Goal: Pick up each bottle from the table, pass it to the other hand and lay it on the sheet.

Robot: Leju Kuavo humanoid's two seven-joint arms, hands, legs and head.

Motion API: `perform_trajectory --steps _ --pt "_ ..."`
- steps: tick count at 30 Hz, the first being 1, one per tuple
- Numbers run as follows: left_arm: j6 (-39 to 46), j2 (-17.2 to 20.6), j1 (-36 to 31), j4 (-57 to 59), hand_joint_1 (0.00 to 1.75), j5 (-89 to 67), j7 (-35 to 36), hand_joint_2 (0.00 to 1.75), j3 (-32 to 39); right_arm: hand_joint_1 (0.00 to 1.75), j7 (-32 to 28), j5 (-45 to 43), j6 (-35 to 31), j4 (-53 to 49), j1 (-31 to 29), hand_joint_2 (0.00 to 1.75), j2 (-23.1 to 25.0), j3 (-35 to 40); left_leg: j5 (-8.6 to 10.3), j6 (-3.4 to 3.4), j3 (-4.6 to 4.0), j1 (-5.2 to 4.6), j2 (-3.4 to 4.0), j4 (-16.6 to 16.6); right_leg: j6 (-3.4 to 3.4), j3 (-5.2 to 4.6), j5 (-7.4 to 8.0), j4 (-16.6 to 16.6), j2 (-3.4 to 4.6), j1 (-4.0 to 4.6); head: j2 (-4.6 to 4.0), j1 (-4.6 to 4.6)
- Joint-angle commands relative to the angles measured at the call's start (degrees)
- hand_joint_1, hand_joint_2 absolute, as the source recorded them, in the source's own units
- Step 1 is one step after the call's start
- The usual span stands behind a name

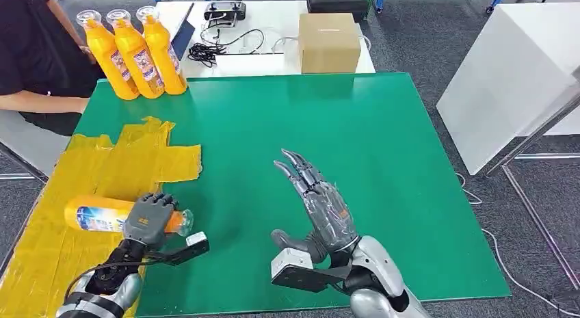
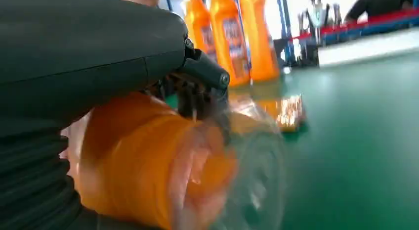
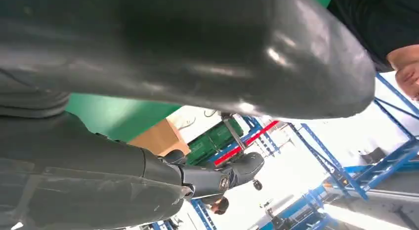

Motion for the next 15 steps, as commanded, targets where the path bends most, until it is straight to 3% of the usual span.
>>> perform_trajectory --steps 1,15 --pt "-0.8 0.8 -2.7 5.6 0.00 2.7 -1.9 0.00 -1.5 0.00 0.4 -0.2 0.7 3.6 -2.6 0.00 0.2 1.1 -0.06 -0.05 0.21 0.01 0.10 -0.1 0.00 0.22 -0.03 -0.1 0.07 0.01 0.00 0.00" --pt "-0.6 1.0 -1.5 2.3 0.00 4.4 -2.9 0.00 -1.0 0.00 0.2 -0.2 0.7 3.7 -2.7 0.00 0.2 1.1 -0.07 -0.07 0.25 0.03 0.14 -0.1 -0.01 0.23 -0.02 -0.1 0.11 0.03 0.00 -0.02"
